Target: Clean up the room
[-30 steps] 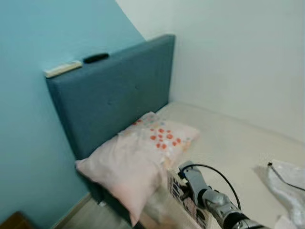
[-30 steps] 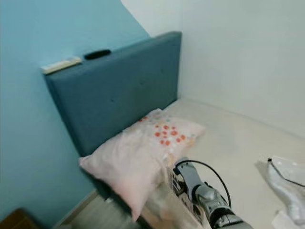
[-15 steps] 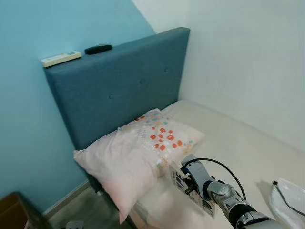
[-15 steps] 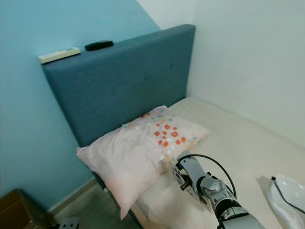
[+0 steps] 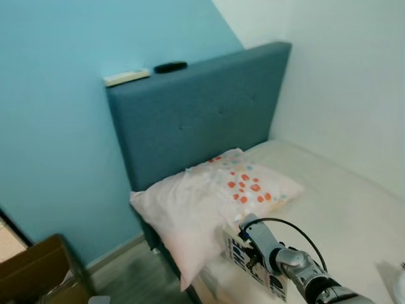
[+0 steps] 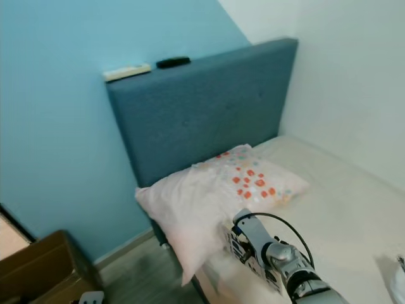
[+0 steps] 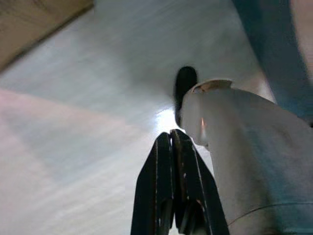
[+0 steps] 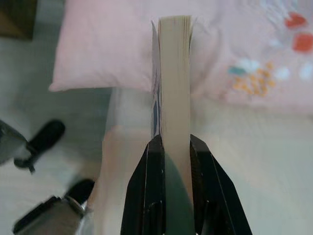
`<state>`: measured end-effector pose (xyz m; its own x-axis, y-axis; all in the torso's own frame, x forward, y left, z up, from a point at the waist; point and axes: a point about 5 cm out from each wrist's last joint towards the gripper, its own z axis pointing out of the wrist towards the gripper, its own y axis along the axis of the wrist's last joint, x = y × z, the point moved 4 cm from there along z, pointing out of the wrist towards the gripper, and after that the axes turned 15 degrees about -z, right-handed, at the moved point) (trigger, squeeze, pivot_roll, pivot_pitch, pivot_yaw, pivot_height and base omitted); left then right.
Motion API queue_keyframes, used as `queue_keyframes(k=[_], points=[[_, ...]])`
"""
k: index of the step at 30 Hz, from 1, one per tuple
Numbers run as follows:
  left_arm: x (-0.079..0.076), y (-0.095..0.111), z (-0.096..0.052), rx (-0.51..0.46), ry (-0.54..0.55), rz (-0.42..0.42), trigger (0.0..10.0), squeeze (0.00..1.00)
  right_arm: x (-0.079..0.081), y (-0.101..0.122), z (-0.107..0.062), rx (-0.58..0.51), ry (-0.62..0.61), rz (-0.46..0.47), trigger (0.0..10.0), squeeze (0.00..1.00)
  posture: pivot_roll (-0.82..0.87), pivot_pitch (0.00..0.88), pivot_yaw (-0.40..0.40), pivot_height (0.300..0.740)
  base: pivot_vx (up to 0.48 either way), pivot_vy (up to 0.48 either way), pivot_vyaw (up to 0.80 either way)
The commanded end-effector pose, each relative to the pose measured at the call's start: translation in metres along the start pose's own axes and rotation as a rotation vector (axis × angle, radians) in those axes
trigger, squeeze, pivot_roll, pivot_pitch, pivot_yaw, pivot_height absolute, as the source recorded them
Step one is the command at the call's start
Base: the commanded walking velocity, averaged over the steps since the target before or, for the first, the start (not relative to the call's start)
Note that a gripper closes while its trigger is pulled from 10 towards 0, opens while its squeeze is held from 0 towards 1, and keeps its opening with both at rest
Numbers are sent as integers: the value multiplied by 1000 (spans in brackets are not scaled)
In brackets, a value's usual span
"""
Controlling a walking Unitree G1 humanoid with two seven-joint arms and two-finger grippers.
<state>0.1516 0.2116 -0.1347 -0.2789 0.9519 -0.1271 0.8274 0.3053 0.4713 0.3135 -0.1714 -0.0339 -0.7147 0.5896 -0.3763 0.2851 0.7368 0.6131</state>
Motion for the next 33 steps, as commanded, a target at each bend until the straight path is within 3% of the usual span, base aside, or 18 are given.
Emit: queue_keyframes(k=[1, 13, 20, 24, 26, 33], points=[[1, -19, -2, 67, 8, 11, 10000, 0, -1, 7, 1, -27, -1, -12, 10000, 0, 6, 0, -69, 740, 0, 0, 794], [-1, -17, -2, 59, -5, 16, 10000, 0, 3, 2, 2, -9, 0, 28, 10000, 0, -1, 6, -67, 740, 0, 0, 725], [3, -21, -3, 72, 11, 11, 10000, 0, 4, -13, 1, 77, -42, 87, 10000, 0, -2, 16, -65, 740, 0, -323, 0], [5, -25, -4, 82, 20, 25, 10000, 0, 7, -24, 0, 101, -105, 280, 10000, 0, 2, 30, -60, 740, 0, 0, 0], [5, -26, -4, 84, 20, 27, 10000, 0, 8, -25, 0, 101, -112, 309, 10000, 0, 2, 30, -60, 740, 0, 0, 0], [14, -36, -8, 99, 27, 39, 10000, 0, 23, -28, 1, 37, -130, 608, 10000, 0, 19, 86, -43, 740, 0, 0, 0]])
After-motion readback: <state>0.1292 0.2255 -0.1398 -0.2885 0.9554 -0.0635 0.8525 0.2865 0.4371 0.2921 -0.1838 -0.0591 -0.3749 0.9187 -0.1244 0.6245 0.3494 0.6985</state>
